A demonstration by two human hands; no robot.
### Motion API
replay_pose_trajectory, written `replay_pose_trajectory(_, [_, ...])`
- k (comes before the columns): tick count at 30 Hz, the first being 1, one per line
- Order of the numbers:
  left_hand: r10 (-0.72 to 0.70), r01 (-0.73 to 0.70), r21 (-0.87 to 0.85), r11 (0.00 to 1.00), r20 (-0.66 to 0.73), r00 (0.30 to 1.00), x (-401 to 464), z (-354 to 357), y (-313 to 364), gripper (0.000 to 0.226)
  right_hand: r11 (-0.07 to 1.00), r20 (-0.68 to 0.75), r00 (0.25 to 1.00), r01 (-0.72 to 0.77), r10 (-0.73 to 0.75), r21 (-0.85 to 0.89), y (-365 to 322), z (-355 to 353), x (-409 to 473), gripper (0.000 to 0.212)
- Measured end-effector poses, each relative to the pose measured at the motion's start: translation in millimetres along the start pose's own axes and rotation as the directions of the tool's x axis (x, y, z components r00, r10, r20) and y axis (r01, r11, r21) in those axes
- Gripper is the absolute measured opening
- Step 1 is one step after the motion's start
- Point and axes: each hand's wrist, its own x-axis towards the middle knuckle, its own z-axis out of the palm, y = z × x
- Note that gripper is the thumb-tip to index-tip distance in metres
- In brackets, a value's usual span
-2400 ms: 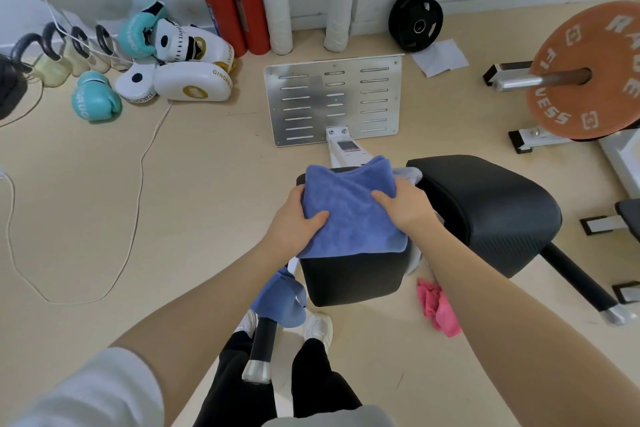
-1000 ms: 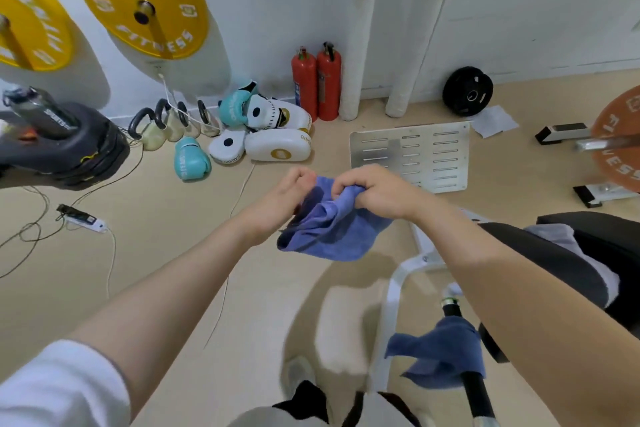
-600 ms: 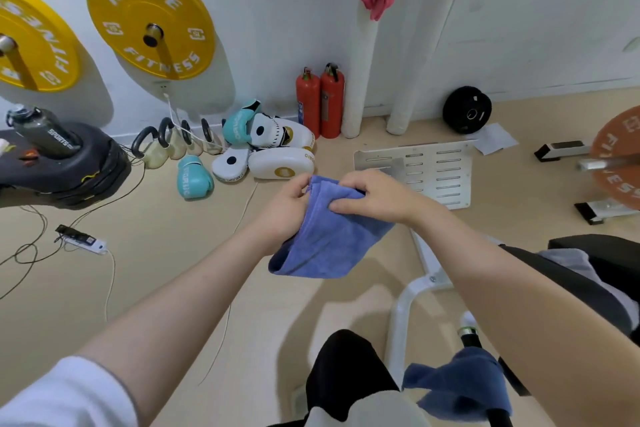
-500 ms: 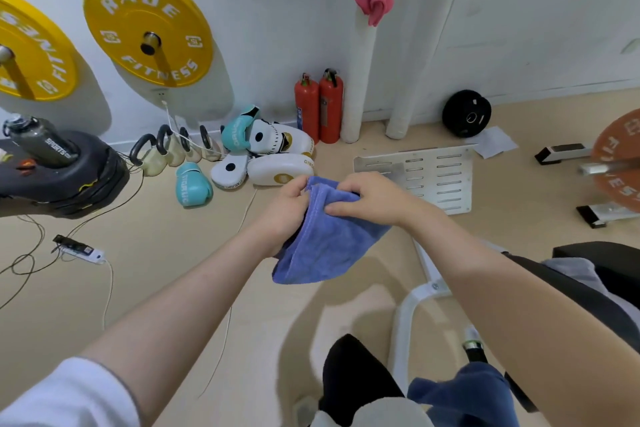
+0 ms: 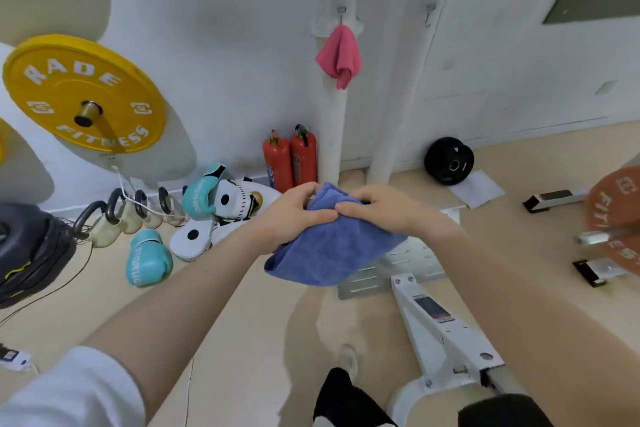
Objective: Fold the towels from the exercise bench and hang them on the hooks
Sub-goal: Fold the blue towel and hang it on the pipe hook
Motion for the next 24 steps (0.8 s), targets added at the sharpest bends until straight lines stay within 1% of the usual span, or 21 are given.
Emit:
replay_pose_trajectory(2, [0.016,-0.015,0.025,1.000,-0.036,0.999,41.8,-5.0,8.5,0.020,1.000,0.030,1.000,0.002,-0.003,0.019,16.6,-31.2,23.1,0.036])
replay_pose_trajectory(3, [0.026,-0.025,0.031,0.999,-0.047,0.999,61.9,-8.3,12.0,0.018,1.000,0.039,0.999,0.006,-0.006,0.009,24.6,-46.6,34.5,0.032])
replay_pose_trajectory(4, [0.036,-0.035,0.015,0.999,-0.058,0.998,80.1,-11.5,15.5,0.015,1.000,0.048,0.999,-0.005,0.006,-0.025,32.7,-60.5,44.8,0.033])
replay_pose_trajectory(6, [0.018,-0.026,-0.080,0.996,-0.104,0.994,113.6,-17.4,21.3,0.007,0.989,0.045,0.997,-0.059,0.065,-0.133,52.7,-85.2,65.9,0.040])
replay_pose_trajectory(7, [-0.013,-0.006,-0.138,0.990,-0.134,0.991,129.7,-20.4,22.4,0.005,0.982,0.025,0.995,-0.091,0.096,-0.166,63.2,-95.4,75.2,0.040])
replay_pose_trajectory(8, [-0.044,0.013,-0.188,0.982,-0.162,0.986,145.9,-22.6,22.0,0.004,0.981,-0.011,0.993,-0.118,0.118,-0.152,74.4,-104.1,84.2,0.040])
replay_pose_trajectory(9, [-0.065,0.019,-0.239,0.971,-0.186,0.980,161.5,-24.6,21.4,0.004,0.987,-0.066,0.990,-0.131,0.125,-0.089,84.4,-112.1,92.6,0.039])
replay_pose_trajectory(11, [-0.101,0.027,-0.336,0.941,-0.203,0.974,195.4,-27.7,19.6,0.002,0.986,-0.197,0.970,-0.120,0.142,0.117,100.2,-128.2,109.9,0.034])
replay_pose_trajectory(12, [-0.111,0.034,-0.346,0.937,-0.205,0.972,213.7,-27.9,19.5,0.007,0.975,-0.255,0.956,-0.094,0.144,0.199,104.1,-136.0,119.1,0.029])
replay_pose_trajectory(14, [-0.102,0.029,-0.290,0.957,-0.238,0.966,254.4,-26.6,21.1,0.019,0.967,-0.345,0.930,-0.033,0.123,0.254,108.5,-151.9,139.9,0.021])
replay_pose_trajectory(16, [-0.056,0.001,-0.194,0.981,-0.277,0.959,297.1,-24.1,28.6,0.037,0.975,-0.402,0.910,-0.006,0.098,0.223,115.6,-170.0,164.5,0.023])
replay_pose_trajectory(17, [0.010,-0.038,-0.089,0.995,-0.302,0.953,321.2,-23.0,32.3,0.047,0.982,-0.424,0.901,-0.010,0.091,0.189,120.8,-180.4,177.8,0.024])
replay_pose_trajectory(18, [0.114,-0.097,0.069,0.993,-0.309,0.944,345.1,-22.8,38.0,0.050,0.988,-0.439,0.894,-0.024,0.088,0.150,128.1,-191.0,192.1,0.023])
replay_pose_trajectory(19, [0.235,-0.178,0.214,0.960,-0.281,0.930,370.1,-21.8,44.0,0.047,0.993,-0.448,0.890,-0.042,0.088,0.112,136.9,-201.8,207.0,0.020])
replay_pose_trajectory(20, [0.339,-0.277,0.276,0.921,-0.213,0.916,395.0,-21.1,52.1,0.041,0.995,-0.456,0.885,-0.066,0.094,0.078,146.8,-213.3,222.2,0.017])
replay_pose_trajectory(21, [0.404,-0.365,0.263,0.893,-0.113,0.908,418.4,-19.7,61.7,0.035,0.994,-0.464,0.879,-0.092,0.110,0.061,157.4,-225.1,237.6,0.014])
replay_pose_trajectory(22, [0.433,-0.422,0.204,0.883,-0.007,0.902,440.3,-17.0,72.2,0.033,0.991,-0.475,0.869,-0.121,0.137,0.065,167.5,-237.6,252.3,0.014])
replay_pose_trajectory(23, [0.437,-0.445,0.133,0.886,0.083,0.896,463.8,-15.1,82.5,0.032,0.986,-0.489,0.856,-0.149,0.169,0.080,177.7,-251.3,267.3,0.016])
replay_pose_trajectory(24, [0.407,-0.420,0.067,0.905,0.151,0.901,487.4,-14.7,92.8,0.033,0.980,-0.502,0.842,-0.173,0.200,0.100,186.2,-265.9,281.4,0.018])
